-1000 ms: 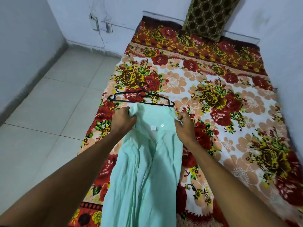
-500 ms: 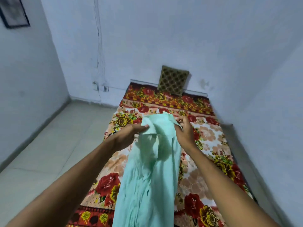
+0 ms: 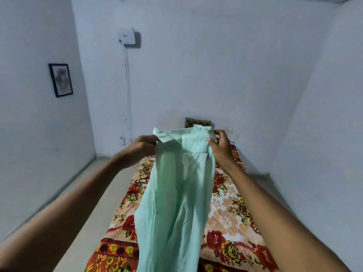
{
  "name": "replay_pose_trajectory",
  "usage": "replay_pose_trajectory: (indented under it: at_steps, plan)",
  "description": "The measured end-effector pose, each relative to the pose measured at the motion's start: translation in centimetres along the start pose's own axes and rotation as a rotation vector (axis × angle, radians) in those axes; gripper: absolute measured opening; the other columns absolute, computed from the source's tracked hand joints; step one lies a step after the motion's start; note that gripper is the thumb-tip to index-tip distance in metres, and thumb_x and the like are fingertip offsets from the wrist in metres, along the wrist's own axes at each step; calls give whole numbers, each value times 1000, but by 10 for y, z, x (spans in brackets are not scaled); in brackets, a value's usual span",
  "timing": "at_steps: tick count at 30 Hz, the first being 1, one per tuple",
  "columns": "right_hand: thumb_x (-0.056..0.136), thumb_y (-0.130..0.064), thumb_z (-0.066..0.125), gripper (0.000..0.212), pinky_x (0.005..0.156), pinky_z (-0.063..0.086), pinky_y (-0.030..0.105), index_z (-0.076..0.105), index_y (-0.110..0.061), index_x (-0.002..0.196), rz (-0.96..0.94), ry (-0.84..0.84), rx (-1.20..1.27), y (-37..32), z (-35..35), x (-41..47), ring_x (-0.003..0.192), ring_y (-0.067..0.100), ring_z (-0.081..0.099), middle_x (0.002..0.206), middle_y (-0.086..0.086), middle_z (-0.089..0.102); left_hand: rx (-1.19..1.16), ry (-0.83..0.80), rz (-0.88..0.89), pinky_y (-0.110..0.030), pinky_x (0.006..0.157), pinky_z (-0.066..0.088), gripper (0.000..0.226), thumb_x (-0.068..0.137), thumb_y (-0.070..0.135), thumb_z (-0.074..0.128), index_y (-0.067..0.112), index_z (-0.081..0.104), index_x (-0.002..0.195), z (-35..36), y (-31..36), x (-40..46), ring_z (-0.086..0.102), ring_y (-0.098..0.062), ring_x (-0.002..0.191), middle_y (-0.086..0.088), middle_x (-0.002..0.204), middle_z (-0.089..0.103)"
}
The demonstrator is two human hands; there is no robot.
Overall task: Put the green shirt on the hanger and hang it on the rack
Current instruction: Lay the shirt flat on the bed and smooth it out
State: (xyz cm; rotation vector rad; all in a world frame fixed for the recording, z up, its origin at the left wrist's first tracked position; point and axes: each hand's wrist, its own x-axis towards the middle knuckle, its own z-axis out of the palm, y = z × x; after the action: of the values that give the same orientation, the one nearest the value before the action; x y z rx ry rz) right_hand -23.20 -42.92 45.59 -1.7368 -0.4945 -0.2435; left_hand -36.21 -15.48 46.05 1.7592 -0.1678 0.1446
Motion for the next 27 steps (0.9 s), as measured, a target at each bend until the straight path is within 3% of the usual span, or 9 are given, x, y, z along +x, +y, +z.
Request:
replay_pose_trajectory:
  at_steps: [4, 7, 10, 12, 16, 20, 22, 25, 27]
  plan:
    - [99, -4, 63, 29, 66, 49, 3, 59, -13, 127, -49, -29, 22, -46, -32, -23, 91, 1, 64, 103, -14, 65, 501, 281, 285, -32, 85, 63, 33, 82, -7, 77, 0, 74, 114, 15, 44, -27, 74, -16, 93, -21, 113, 72]
    - [93, -8, 73, 37, 72, 54, 10, 63, -4, 129, -84, -100, -17, -75, -43, -35, 96, 13, 69, 113, 3, 72, 659, 447, 412, -42, 76, 61, 37, 77, 1, 85, 5, 77, 113, 24, 72, -35, 69, -26, 82, -9, 101, 72]
    - [81, -11, 86, 47, 85, 61, 31, 67, -2, 123, -105, -182, -33, -105, -52, -47, 99, 21, 72, 116, 11, 74, 663, 420, 459, -15, 71, 54, 65, 79, -9, 73, 16, 64, 138, 34, 104, -49, 59, -3, 79, 0, 111, 69]
    - [74, -11, 91, 52, 90, 62, 39, 69, 0, 120, -95, -237, -53, -121, -56, -52, 104, 25, 73, 116, 12, 75, 673, 407, 489, -13, 69, 53, 76, 80, -12, 66, 22, 55, 147, 37, 122, -58, 59, -3, 78, -1, 115, 70]
    - [67, -11, 95, 51, 93, 61, 49, 74, 0, 113, -70, -234, -85, -140, -58, -58, 104, 27, 74, 112, 12, 77, 576, 449, 401, -43, 53, 52, 60, 81, -10, 60, 19, 43, 131, 31, 141, -72, 62, -39, 67, -24, 93, 71]
    - [72, -11, 93, 41, 92, 61, 53, 77, -2, 109, -84, -161, -4, -151, -54, -71, 104, 31, 74, 110, 12, 78, 325, 569, 289, -42, 62, 57, 61, 79, 1, 70, 21, 38, 127, 24, 147, -86, 61, -24, 72, -21, 87, 71]
    - [75, -10, 91, 39, 92, 61, 52, 77, -4, 111, -104, -147, 15, -156, -51, -79, 106, 30, 74, 112, 11, 77, 137, 601, 229, -32, 64, 55, 55, 73, 5, 72, 11, 54, 125, 23, 148, -94, 59, -20, 69, -6, 75, 69]
    - [77, -12, 90, 39, 92, 61, 51, 76, -5, 112, -117, -150, 5, -163, -50, -91, 105, 28, 74, 112, 9, 77, 21, 584, 190, -33, 70, 52, 14, 70, 2, 71, 10, 72, 82, 25, 146, -105, 58, -19, 71, -1, 67, 65]
    - [76, -15, 91, 40, 91, 62, 51, 77, -6, 112, -127, -153, -10, -164, -50, -96, 104, 27, 75, 112, 7, 78, 32, 521, 171, -38, 73, 48, 18, 71, -1, 62, 11, 72, 80, 26, 143, -113, 57, -22, 78, -11, 76, 65]
